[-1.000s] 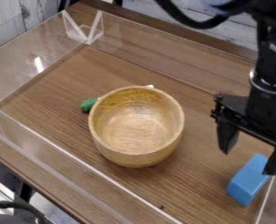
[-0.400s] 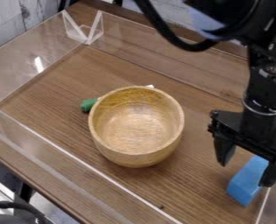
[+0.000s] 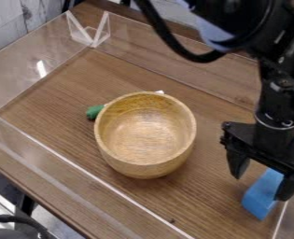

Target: Put the blue block in the brown bowl

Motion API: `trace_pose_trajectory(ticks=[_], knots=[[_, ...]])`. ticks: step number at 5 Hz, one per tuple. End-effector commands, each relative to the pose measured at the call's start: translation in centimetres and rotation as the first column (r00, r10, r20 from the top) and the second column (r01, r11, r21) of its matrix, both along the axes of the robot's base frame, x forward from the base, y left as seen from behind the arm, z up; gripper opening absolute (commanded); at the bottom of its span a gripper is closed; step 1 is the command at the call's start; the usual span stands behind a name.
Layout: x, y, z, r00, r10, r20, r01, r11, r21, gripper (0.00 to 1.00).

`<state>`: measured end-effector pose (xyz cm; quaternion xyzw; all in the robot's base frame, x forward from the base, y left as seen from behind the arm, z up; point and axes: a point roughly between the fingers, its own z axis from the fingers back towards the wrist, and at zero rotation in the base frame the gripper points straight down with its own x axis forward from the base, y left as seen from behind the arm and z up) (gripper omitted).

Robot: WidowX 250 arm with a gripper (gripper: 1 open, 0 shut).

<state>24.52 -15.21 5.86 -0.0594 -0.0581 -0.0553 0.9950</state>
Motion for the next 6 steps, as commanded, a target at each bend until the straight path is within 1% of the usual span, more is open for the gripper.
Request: trace_pose_trajectory(ticks=[1, 2, 4, 5, 6], knots=[[0.3, -0.7, 0.5, 0.999, -0.021, 0.049, 0.022, 1.000, -0.018, 1.00], [0.5, -0.5, 0.2, 0.998, -0.016, 0.064, 0.018, 0.999, -0.029, 1.00], [0.9, -0.2, 0.2, 0.997, 0.002, 0.081, 0.002, 0.999, -0.050, 1.00], [1.1, -0.1, 0.0, 0.996, 0.013, 0.087, -0.008, 0.998, -0.058, 1.00], [1.2, -0.1, -0.7, 0.996, 0.021, 0.083, -0.015, 0.998, -0.063, 1.00]])
